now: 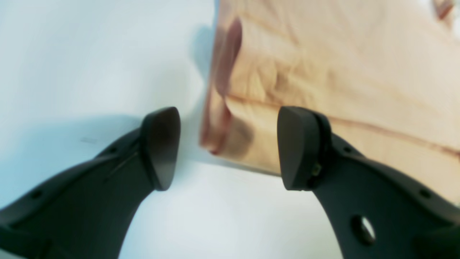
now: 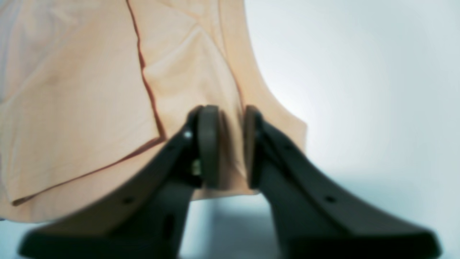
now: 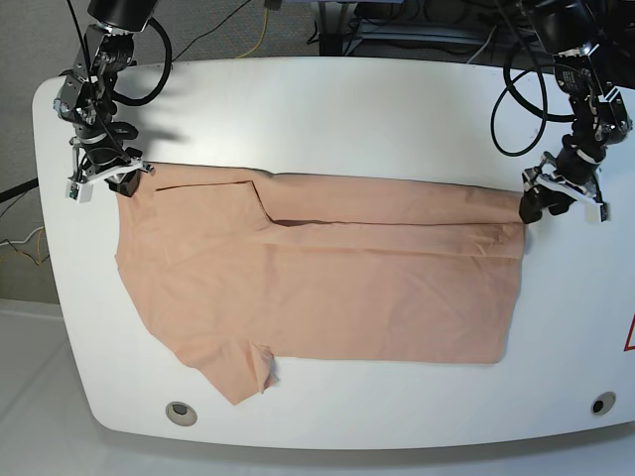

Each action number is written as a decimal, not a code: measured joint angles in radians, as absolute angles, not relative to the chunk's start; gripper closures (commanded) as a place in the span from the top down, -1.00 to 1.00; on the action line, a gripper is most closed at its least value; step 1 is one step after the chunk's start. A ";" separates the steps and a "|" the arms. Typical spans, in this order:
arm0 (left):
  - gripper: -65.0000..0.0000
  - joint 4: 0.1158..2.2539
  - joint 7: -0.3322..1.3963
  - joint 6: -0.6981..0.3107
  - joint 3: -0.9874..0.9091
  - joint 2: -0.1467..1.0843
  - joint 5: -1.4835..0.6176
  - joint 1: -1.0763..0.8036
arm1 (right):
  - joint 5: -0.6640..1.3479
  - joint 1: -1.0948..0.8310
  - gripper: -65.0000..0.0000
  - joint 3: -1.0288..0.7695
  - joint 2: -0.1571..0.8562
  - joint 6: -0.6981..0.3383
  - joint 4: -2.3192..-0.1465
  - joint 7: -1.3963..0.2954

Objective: Fold the T-shirt properly
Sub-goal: 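Close both grippers on the ends of the folded shoulder edge, then drag the folded shirt toward the robot with both grippers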

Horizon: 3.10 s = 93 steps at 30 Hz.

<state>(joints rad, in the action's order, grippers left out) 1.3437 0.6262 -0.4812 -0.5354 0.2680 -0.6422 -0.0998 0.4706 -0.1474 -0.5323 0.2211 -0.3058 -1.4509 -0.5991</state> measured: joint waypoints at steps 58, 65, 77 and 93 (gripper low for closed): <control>-1.00 1.414 0.560 -0.533 -0.465 0.308 -0.599 -0.323 | 0.474 -0.326 -1.00 -0.544 0.213 -0.358 -1.544 -0.598; -1.00 1.447 0.557 -0.533 -0.460 0.315 -0.600 -0.372 | 0.474 -0.403 -1.00 -0.564 0.210 -0.359 -1.597 -0.600; -1.00 1.564 0.586 -0.531 -0.504 0.326 -0.584 -0.481 | 0.465 -0.515 -1.00 -0.590 0.200 -0.360 -1.706 -0.632; -1.00 1.627 0.553 -0.535 -0.545 0.325 -0.584 -0.602 | 0.459 -0.565 -1.00 -0.582 0.194 -0.361 -1.755 -0.632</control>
